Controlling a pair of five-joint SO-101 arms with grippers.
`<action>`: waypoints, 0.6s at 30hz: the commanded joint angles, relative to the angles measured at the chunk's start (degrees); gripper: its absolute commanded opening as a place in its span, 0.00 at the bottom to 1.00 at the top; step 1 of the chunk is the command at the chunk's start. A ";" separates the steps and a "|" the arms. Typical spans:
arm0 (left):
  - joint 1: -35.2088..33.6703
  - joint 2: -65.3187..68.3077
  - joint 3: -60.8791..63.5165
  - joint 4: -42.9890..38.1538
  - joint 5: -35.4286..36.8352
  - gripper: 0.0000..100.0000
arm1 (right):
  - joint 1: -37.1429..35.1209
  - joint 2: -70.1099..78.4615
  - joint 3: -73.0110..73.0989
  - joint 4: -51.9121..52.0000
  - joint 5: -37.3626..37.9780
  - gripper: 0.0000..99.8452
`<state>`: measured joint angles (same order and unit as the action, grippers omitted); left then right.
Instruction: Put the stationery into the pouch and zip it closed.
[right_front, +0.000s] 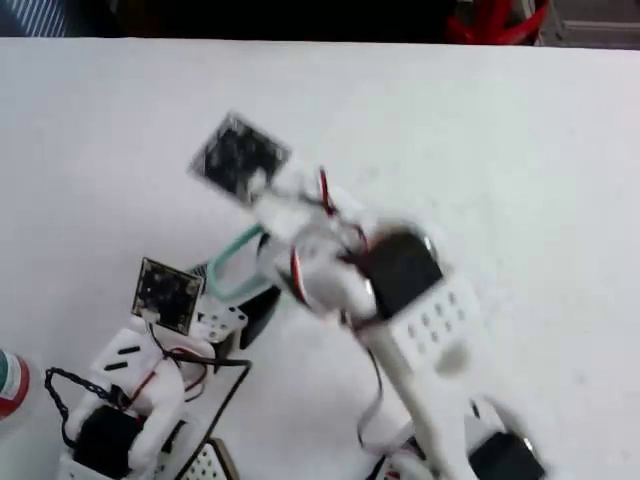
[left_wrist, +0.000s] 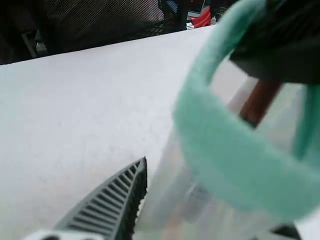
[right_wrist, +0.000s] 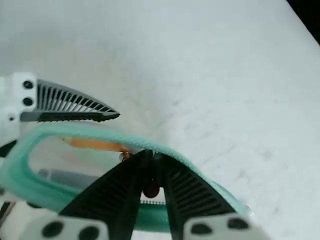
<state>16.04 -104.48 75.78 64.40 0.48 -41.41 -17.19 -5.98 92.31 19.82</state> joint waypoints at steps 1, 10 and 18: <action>-2.95 0.40 -0.53 -1.58 0.62 0.28 | 3.12 4.97 -11.60 4.62 -4.13 0.02; -3.30 0.40 -1.23 -1.23 0.62 0.28 | -7.87 9.27 -9.76 6.20 -2.99 0.02; -3.30 0.40 -0.44 -1.41 0.53 0.26 | -9.19 3.47 -17.41 6.20 0.35 0.04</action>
<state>12.97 -104.48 75.78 64.40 0.48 -48.70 -9.19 -19.43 97.67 19.03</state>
